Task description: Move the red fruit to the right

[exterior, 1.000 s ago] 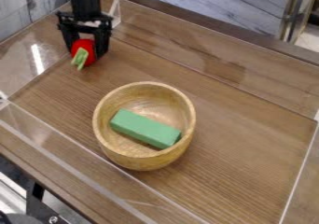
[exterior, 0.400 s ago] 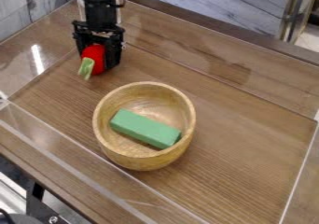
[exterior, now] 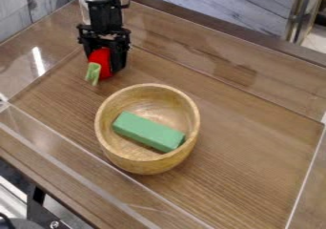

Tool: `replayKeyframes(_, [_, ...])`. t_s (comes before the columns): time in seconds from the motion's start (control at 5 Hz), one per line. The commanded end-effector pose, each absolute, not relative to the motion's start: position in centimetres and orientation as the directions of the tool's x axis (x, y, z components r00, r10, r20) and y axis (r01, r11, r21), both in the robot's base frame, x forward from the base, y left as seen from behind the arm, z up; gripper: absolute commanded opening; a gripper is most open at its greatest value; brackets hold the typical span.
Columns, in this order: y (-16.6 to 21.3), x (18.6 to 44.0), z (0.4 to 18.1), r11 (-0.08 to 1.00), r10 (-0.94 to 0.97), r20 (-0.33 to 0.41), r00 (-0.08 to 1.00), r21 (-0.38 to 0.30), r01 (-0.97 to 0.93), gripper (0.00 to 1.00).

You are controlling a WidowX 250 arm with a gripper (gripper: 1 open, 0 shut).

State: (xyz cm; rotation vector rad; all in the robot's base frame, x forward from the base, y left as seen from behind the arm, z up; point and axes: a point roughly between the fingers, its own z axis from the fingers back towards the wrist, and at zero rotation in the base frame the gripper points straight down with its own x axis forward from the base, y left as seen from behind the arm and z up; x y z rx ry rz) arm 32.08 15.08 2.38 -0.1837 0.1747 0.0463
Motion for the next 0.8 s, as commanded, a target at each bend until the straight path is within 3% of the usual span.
replayKeyframes(0.0, [13.5, 33.0, 6.5, 0.989, 0.006, -0.06, 0.998, -0.148, -0.014, 0.0])
replayKeyframes(0.2, [10.1, 33.2, 9.6, 0.988, -0.004, -0.008, 1.0, -0.151, 0.003, 0.0])
replayKeyframes(0.6, [2.8, 33.7, 13.1, 0.975, -0.096, 0.02, 0.995, -0.199, 0.098, 0.0])
